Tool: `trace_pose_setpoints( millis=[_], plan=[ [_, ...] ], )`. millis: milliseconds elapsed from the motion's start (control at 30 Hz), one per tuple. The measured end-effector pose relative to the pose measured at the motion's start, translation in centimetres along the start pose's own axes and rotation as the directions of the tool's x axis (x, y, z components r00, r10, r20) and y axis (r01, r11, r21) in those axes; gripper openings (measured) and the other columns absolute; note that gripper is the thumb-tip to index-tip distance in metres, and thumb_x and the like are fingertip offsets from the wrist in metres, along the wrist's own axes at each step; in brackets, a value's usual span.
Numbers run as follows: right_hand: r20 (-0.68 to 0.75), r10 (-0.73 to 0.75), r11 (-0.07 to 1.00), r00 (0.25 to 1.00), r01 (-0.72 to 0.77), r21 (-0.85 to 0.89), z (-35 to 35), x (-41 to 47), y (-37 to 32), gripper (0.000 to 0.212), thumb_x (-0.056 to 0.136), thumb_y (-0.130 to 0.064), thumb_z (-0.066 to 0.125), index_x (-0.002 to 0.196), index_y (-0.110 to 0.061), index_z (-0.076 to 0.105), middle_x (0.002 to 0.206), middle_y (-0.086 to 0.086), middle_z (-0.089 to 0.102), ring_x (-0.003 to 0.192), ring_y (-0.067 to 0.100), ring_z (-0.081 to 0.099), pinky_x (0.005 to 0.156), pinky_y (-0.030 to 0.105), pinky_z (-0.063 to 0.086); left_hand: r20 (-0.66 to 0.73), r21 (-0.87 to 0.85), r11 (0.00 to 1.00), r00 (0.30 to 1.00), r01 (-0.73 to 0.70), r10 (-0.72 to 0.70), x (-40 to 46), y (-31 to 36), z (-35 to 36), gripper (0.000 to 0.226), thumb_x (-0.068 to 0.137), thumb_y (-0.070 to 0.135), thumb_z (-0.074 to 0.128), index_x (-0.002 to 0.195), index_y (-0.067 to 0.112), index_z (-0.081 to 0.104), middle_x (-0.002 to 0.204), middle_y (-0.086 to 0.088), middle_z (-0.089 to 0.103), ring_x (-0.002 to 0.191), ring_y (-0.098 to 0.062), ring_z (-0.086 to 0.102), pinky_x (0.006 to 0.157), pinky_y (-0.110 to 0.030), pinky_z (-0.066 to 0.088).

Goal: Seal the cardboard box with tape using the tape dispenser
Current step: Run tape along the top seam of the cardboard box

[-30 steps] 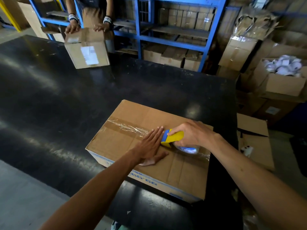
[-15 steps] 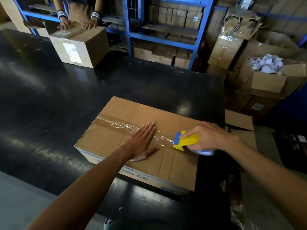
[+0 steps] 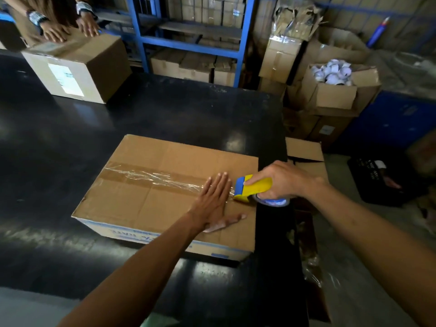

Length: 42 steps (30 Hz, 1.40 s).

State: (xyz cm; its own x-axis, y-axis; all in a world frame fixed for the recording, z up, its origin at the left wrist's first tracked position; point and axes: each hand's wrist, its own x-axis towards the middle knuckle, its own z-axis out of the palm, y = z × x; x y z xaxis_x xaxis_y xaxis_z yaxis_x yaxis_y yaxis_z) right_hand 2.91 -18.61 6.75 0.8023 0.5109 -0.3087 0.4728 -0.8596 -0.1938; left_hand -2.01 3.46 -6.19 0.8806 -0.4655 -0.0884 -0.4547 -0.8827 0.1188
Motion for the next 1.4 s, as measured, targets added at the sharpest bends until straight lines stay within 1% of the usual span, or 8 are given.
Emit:
trace_pose_setpoints(
  millis=[167,333,500,633,800,933,1233,1400],
  plan=[
    [0.017,-0.004,1.000,1.000,0.004,-0.004,0.2,-2.8,2.4,0.052,0.069,-0.062,0.061,0.121,-0.055,0.060,0.090,-0.014,0.060,0.075,0.007,0.057,0.068,0.036,0.053,-0.006,0.055,0.998,1.000,0.002,-0.002,-0.1,-0.2,-0.3,0.115,0.081,0.088,0.004,0.158,0.003,0.000,0.166,-0.017,-0.009,0.153,-0.028,-0.015,0.124,-0.047,-0.002],
    [0.024,0.026,0.996,0.999,-0.024,-0.081,0.8,-5.1,3.9,0.048,0.079,-0.055,0.068,0.125,-0.053,0.056,0.092,-0.015,0.048,0.083,0.008,0.051,0.069,0.022,0.041,0.006,0.021,0.999,0.999,-0.037,0.037,-0.2,-0.5,-0.5,0.110,0.085,0.087,0.007,0.155,0.004,-0.012,0.162,-0.017,-0.022,0.150,-0.029,-0.024,0.124,-0.048,-0.005],
    [0.018,0.033,0.996,0.999,-0.032,-0.085,0.8,-4.6,4.0,0.052,0.072,-0.066,0.055,0.123,-0.055,0.057,0.077,-0.019,0.041,0.076,0.009,0.049,0.072,0.033,0.047,0.018,0.042,0.998,0.999,-0.047,0.046,-0.3,-0.4,-0.5,0.109,0.086,0.087,0.006,0.153,0.004,-0.017,0.161,-0.017,-0.025,0.149,-0.029,-0.026,0.124,-0.049,-0.006],
    [0.044,-0.006,0.993,0.999,0.011,-0.117,0.7,-4.8,4.1,0.049,0.079,-0.060,0.062,0.127,-0.057,0.052,0.081,-0.020,0.041,0.080,0.010,0.047,0.075,0.033,0.045,0.010,0.044,0.998,0.999,-0.048,0.048,-0.4,-0.5,-0.7,0.109,0.085,0.087,0.006,0.154,0.004,-0.016,0.161,-0.017,-0.024,0.149,-0.030,-0.024,0.124,-0.048,-0.006],
    [0.022,-0.013,0.998,1.000,0.015,-0.066,0.8,-5.0,5.2,0.060,0.070,-0.074,0.045,0.127,-0.059,0.051,0.101,-0.006,0.060,0.089,0.015,0.056,0.078,0.035,0.048,0.011,0.034,0.998,0.999,-0.049,0.048,-0.5,-0.5,-0.7,0.111,0.085,0.088,0.005,0.154,0.004,-0.015,0.162,-0.017,-0.023,0.150,-0.029,-0.024,0.124,-0.049,-0.005],
    [0.017,-0.036,0.996,0.999,0.037,-0.082,1.2,-5.1,6.2,0.059,0.073,-0.074,0.046,0.130,-0.058,0.050,0.096,-0.008,0.058,0.079,0.010,0.050,0.070,0.026,0.040,0.000,0.055,0.997,0.998,-0.055,0.055,-0.6,-0.6,-0.3,0.110,0.085,0.088,0.005,0.154,0.004,-0.014,0.162,-0.017,-0.021,0.150,-0.029,-0.024,0.124,-0.048,-0.004],
    [0.101,0.023,0.984,0.995,-0.005,-0.177,1.8,-4.6,3.9,0.053,0.082,-0.060,0.061,0.132,-0.057,0.047,0.103,-0.008,0.049,0.101,0.015,0.047,0.082,0.035,0.042,0.014,0.038,0.997,0.998,-0.064,0.064,-0.4,-0.6,-0.4,0.110,0.086,0.087,0.008,0.155,0.004,-0.013,0.162,-0.017,-0.022,0.150,-0.028,-0.024,0.124,-0.048,-0.006],
    [0.084,0.010,0.958,0.996,0.015,-0.288,1.8,-5.3,2.3,0.050,0.085,-0.058,0.056,0.134,-0.050,0.048,0.102,-0.003,0.052,0.085,0.013,0.044,0.070,0.031,0.033,0.054,0.044,0.999,0.999,-0.007,0.005,0.0,0.7,-1.0,0.117,0.080,0.091,0.004,0.154,0.002,-0.014,0.162,-0.020,-0.022,0.149,-0.033,-0.025,0.122,-0.052,-0.010]
  ],
)
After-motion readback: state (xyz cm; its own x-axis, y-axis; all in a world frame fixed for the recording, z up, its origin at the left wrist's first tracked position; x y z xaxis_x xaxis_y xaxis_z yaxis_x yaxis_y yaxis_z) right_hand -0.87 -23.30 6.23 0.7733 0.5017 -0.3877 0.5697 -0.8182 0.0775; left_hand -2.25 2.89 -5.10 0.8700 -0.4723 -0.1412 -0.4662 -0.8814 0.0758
